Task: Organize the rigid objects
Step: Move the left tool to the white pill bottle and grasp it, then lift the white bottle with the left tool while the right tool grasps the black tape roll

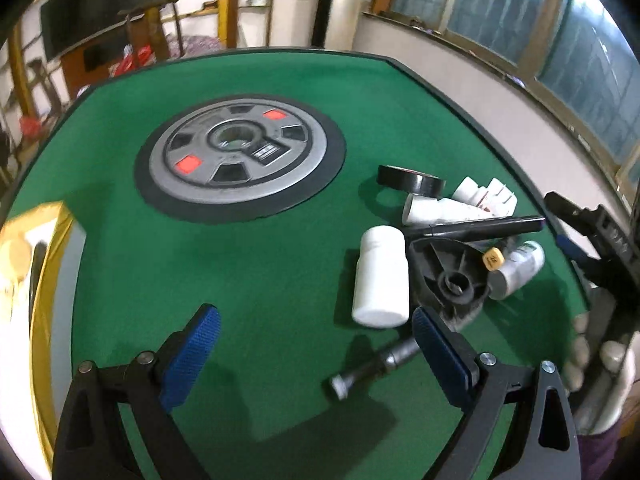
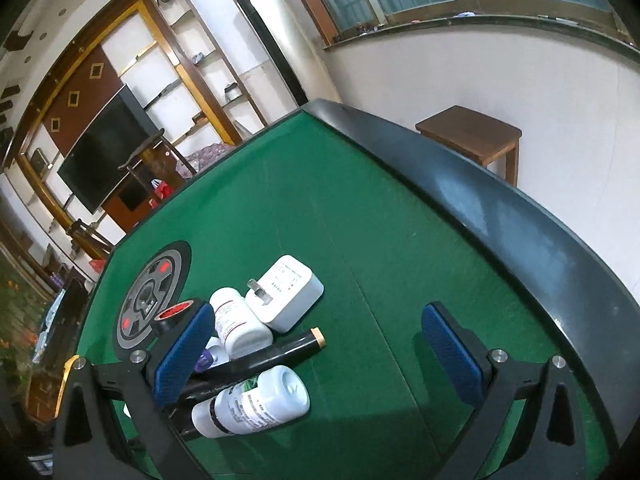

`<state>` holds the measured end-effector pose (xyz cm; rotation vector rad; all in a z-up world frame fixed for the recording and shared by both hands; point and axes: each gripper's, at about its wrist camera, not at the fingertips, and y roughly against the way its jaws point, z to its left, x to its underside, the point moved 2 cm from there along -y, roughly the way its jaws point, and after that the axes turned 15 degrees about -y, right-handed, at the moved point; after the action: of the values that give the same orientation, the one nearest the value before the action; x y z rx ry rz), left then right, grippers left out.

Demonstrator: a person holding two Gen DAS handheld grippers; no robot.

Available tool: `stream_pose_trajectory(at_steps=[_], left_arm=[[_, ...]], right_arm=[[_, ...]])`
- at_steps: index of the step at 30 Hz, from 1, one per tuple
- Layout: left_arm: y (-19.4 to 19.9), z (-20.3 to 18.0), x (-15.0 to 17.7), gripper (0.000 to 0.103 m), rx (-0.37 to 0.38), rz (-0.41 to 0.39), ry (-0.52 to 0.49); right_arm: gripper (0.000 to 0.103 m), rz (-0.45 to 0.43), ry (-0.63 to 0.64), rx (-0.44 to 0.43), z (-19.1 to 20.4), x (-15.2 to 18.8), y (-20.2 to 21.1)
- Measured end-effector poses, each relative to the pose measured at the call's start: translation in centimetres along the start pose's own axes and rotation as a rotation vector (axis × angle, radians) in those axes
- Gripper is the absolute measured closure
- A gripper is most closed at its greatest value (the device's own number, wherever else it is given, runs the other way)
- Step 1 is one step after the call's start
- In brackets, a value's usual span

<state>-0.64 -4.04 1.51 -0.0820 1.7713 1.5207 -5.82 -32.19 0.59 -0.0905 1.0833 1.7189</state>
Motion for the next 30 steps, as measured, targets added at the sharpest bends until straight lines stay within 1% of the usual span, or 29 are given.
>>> stream_pose_trajectory(at_steps=[1,2,5,10,16,19,20,21,22,23,24,25,27,30], left_arm=[[-0.3,-0.2,-0.2,0.007,0.008,-0.003,-0.013],[-0.7,-0.2,-0.4,0.011,0.015,-0.002,-0.021],[-1.5,-0.5,-1.0,0.018,0.05,0.005,-0.038],[-2.3,-0.8,-1.9,0.018,0.047,0.005,-0.065],[-3.8,-0.5,-2.7,0.018,0.058,0.037,-0.043],[-4.3,-0.9,-2.9,0.02,0.019,0.037,-0.051],[-4.4,-1.0,-3.1,0.026,-0.001,0.033,-0.053],[-4.4,-1.0,-3.1,0.029,-0.013,0.031,-0.052],[-4.3,-1.1,-3.1,0.037,-0.02,0.027,-0.047],[-4.2,-1.2,-3.1,0.05,-0.019,0.023,-0.046],[-4.2,-1.2,-3.1,0.057,-0.021,0.024,-0.051],[-4.0,-1.3,-3.0,0.067,-0.023,0.027,-0.062],[-3.7,-1.4,-2.6,0.067,-0.019,0.034,-0.073],[-2.6,-0.8,-1.5,0.067,-0.003,0.03,-0.058]], right_arm=[[0.0,0.012,-0.001,0.002,0.0,0.1,-0.2],[0.0,0.025,-0.001,0.007,0.2,0.2,-0.4],[0.0,0.055,-0.003,0.02,0.2,0.3,-1.1],[0.0,0.06,-0.004,0.024,0.4,0.5,-1.0],[0.0,0.079,-0.014,0.033,0.2,0.7,-1.3],[0.0,0.079,-0.015,0.039,0.2,0.6,-1.6],[0.0,0.08,-0.016,0.041,0.2,0.6,-1.7],[0.0,0.081,-0.018,0.043,0.2,0.6,-1.7],[0.0,0.081,-0.02,0.044,0.1,0.6,-1.7],[0.0,0.083,-0.022,0.046,0.1,0.6,-1.7],[0.0,0.085,-0.025,0.049,0.0,0.6,-1.8],[0.0,0.088,-0.029,0.052,-0.1,0.6,-1.8],[0.0,0.085,-0.036,0.053,-0.3,0.5,-1.8],[0.0,0.083,-0.036,0.053,-0.5,0.4,-1.8]])
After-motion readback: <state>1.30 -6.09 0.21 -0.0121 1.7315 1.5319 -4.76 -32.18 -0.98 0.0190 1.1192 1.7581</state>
